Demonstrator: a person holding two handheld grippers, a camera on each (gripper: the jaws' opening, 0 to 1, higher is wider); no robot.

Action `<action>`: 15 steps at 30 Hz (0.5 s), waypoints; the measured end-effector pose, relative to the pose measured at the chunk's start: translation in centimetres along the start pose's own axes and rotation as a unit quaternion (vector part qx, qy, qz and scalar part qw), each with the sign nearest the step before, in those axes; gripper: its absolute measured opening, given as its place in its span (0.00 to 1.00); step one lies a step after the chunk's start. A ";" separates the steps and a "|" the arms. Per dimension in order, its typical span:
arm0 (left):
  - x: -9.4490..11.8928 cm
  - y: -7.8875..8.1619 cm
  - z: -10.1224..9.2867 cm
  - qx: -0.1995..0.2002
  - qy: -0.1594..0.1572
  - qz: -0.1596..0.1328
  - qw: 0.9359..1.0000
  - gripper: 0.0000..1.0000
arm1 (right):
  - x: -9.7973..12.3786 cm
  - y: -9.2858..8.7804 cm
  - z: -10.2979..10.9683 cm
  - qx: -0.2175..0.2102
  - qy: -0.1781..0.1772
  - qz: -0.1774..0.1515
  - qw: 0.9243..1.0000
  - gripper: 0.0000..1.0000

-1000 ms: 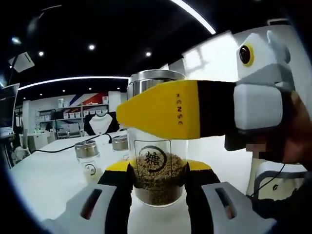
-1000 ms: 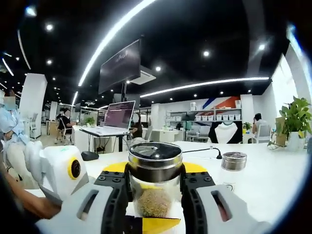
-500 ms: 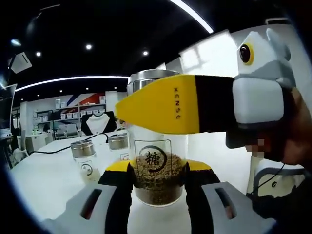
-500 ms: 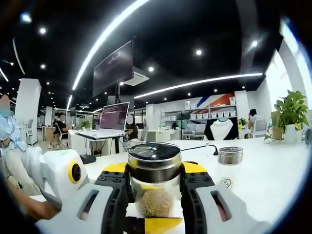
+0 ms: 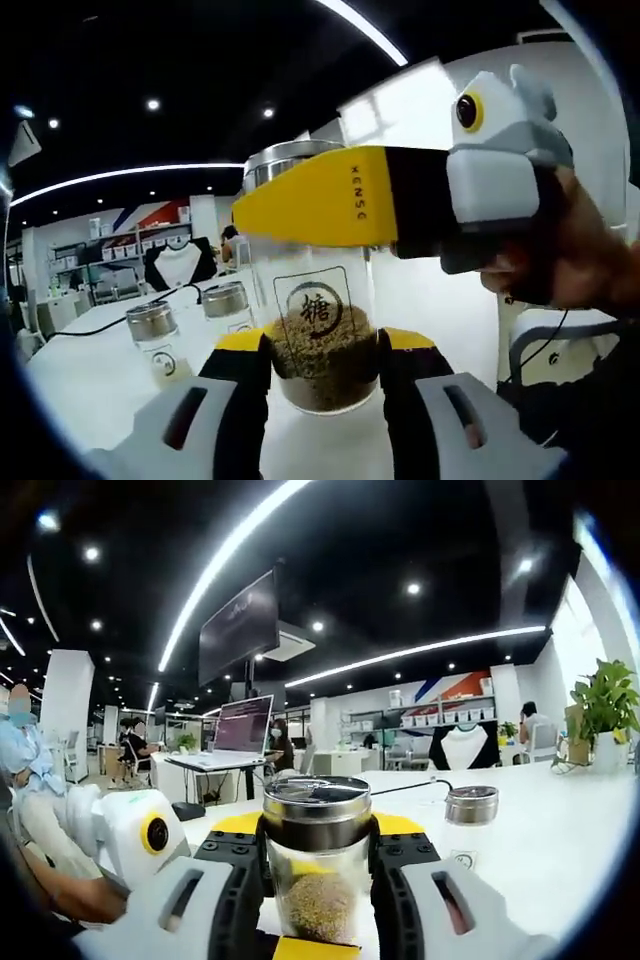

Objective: Rotate the seasoning bottle until the label or dispensing opening points toward the visible target arrow and the bottle remains upright within the marked orientation range

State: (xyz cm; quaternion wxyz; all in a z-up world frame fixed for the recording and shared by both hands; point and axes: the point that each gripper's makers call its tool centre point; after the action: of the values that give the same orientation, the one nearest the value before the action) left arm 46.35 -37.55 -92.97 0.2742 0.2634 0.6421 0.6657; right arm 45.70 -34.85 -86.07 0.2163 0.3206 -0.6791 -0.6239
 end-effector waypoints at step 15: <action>0.3 -0.2 -0.7 0.041 -0.054 0.014 0.998 0.44 | 0.4 0.6 0.7 -0.011 0.057 -0.016 0.998 0.37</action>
State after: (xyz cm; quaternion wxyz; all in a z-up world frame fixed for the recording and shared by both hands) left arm 45.65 -37.77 -93.24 0.2879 0.3192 0.6494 0.6273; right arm 44.85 -34.65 -85.64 0.2480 0.3642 -0.6531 -0.6159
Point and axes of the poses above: the point that each gripper's makers call its tool centre point, and the gripper's own axes: x roughly backward along the fingers, z roughly to its left, y roughly out of its top, and after that the axes turned 8 degrees about x, right-handed
